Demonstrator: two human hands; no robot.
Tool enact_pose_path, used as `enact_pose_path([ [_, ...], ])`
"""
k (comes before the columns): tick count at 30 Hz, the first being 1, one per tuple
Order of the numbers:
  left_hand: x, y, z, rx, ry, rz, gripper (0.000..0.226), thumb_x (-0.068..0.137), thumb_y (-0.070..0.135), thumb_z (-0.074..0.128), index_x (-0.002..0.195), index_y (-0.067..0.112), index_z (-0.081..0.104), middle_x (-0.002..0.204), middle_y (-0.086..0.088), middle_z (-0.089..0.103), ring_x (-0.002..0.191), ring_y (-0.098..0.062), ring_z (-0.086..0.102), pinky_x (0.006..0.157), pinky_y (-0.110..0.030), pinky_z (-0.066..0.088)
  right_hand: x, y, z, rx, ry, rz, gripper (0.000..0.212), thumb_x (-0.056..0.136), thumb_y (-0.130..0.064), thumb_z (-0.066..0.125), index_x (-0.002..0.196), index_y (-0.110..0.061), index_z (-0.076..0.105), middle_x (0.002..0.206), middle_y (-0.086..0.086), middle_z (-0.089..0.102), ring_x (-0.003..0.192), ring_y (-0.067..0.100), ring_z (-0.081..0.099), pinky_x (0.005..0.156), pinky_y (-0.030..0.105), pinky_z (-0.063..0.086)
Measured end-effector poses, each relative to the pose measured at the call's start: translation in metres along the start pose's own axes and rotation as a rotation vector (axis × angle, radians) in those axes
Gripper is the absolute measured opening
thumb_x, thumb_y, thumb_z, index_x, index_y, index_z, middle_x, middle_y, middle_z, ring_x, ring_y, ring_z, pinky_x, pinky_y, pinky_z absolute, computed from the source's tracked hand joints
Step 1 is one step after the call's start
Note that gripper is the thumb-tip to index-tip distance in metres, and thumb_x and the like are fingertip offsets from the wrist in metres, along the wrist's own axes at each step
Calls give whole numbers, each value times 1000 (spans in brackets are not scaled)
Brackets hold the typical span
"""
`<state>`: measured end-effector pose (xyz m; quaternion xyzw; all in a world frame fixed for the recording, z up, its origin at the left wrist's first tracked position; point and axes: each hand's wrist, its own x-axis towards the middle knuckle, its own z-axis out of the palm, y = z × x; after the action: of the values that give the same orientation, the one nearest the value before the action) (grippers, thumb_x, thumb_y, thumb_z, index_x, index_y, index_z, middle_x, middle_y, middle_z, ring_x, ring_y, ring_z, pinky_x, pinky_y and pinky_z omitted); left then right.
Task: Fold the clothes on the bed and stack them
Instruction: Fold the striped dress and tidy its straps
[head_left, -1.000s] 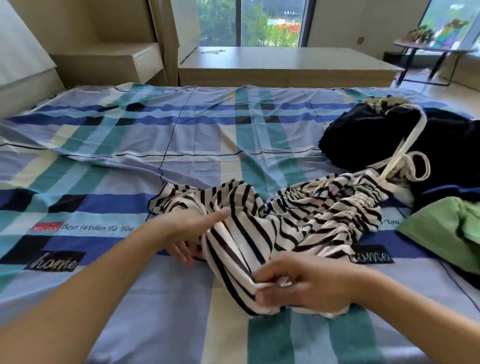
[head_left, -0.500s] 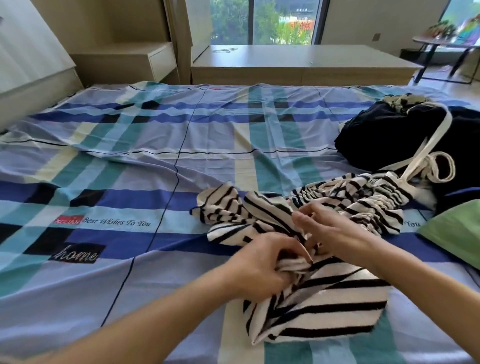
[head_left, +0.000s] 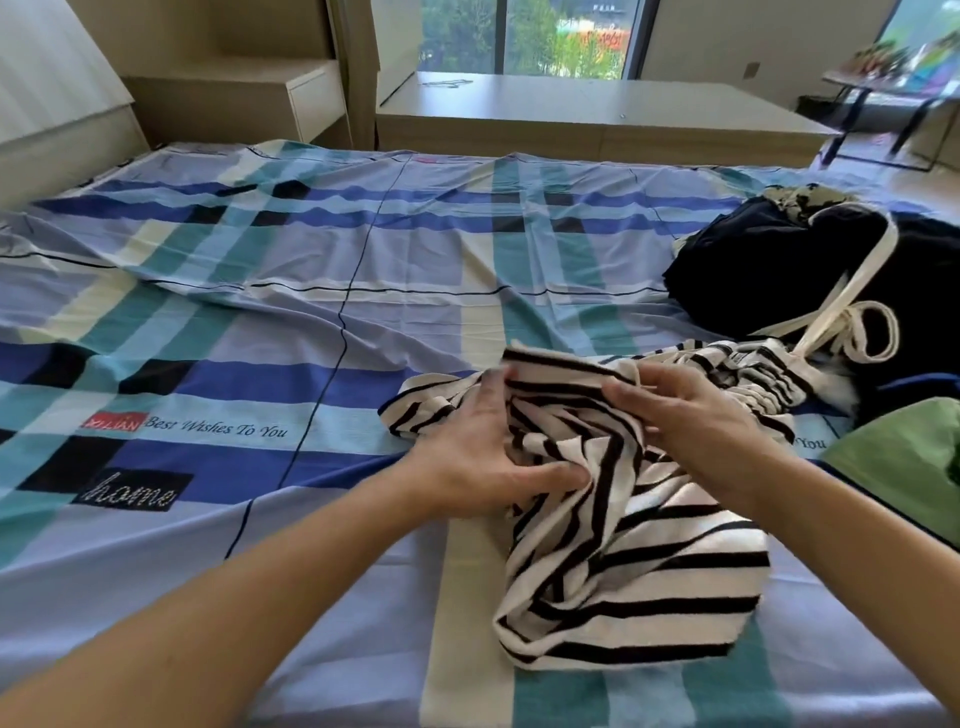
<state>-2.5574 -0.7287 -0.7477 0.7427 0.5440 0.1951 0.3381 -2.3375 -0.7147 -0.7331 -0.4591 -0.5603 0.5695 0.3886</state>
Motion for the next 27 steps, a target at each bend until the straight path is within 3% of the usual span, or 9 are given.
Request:
enact_pose_path([
  [3, -2, 7, 2, -291, -100, -21, 105, 57, 74, 75, 145, 49, 24, 121, 25, 60, 117, 1, 58, 105, -29, 45, -10, -9, 10, 130, -172, -44, 37, 90, -28, 62, 111, 1, 69, 113, 20, 72, 98, 26, 69, 88, 30, 56],
  [6, -2, 9, 6, -214, 37, 68, 69, 69, 41, 82, 130, 36, 50, 104, 12, 71, 100, -4, 67, 92, -37, 55, -12, -12, 16, 141, -229, -95, 26, 89, -36, 60, 93, -15, 74, 96, 7, 73, 89, 17, 68, 85, 26, 55],
  [9, 4, 8, -7, -251, 178, 62, 54, 80, -2, 60, 124, 29, 58, 91, 0, 74, 88, -13, 71, 83, -39, 59, -9, -14, 7, -33, -142, -110, 46, 89, -44, 58, 115, -7, 67, 118, 8, 71, 113, 22, 65, 100, 33, 49],
  [11, 9, 7, -21, -366, 280, 46, 55, 84, -12, 52, 119, 28, 61, 92, -4, 76, 85, -16, 73, 79, -37, 61, -9, -15, -2, -281, -114, -96, 50, 86, -44, 64, 125, -13, 62, 123, 0, 68, 116, 10, 63, 98, 26, 48],
  [14, 14, 0, -43, -559, 394, -41, 47, 91, -14, 52, 110, 27, 63, 93, -9, 75, 74, -14, 72, 66, -28, 60, -16, -7, -10, -705, -259, -17, 79, 76, -57, 77, 144, -34, 44, 144, -19, 48, 127, -8, 47, 111, 25, 40],
  [17, 18, -15, -59, -589, 477, -130, 41, 94, -7, 54, 108, 30, 64, 98, -13, 74, 75, -23, 70, 69, -41, 58, -20, 8, -9, -1112, -378, 22, 111, 66, -66, 80, 154, -43, 15, 153, -18, 27, 136, 6, 35, 115, 32, 32],
  [19, 21, -24, -68, -576, 561, -173, 32, 95, 2, 58, 108, 30, 63, 98, -11, 72, 74, -23, 68, 63, -38, 57, -19, 14, -9, -1226, -326, -7, 120, 62, -66, 82, 154, -42, 8, 149, -13, 27, 132, 12, 39, 112, 34, 34],
  [23, 27, -37, -85, -597, 748, -195, 24, 97, 8, 59, 108, 29, 62, 94, -6, 69, 74, -20, 65, 65, -33, 54, -18, 8, -13, -1264, -205, -37, 104, 61, -70, 79, 144, -44, 22, 139, -14, 35, 122, 12, 45, 104, 38, 44],
  [27, 26, -58, -113, -562, 964, -224, 25, 96, 9, 58, 92, 33, 64, 92, -2, 68, 74, -18, 61, 70, -35, 52, -18, 9, -18, -1452, -349, 79, 75, 67, -67, 77, 129, -40, 45, 123, -13, 47, 109, 14, 50, 93, 40, 48],
])
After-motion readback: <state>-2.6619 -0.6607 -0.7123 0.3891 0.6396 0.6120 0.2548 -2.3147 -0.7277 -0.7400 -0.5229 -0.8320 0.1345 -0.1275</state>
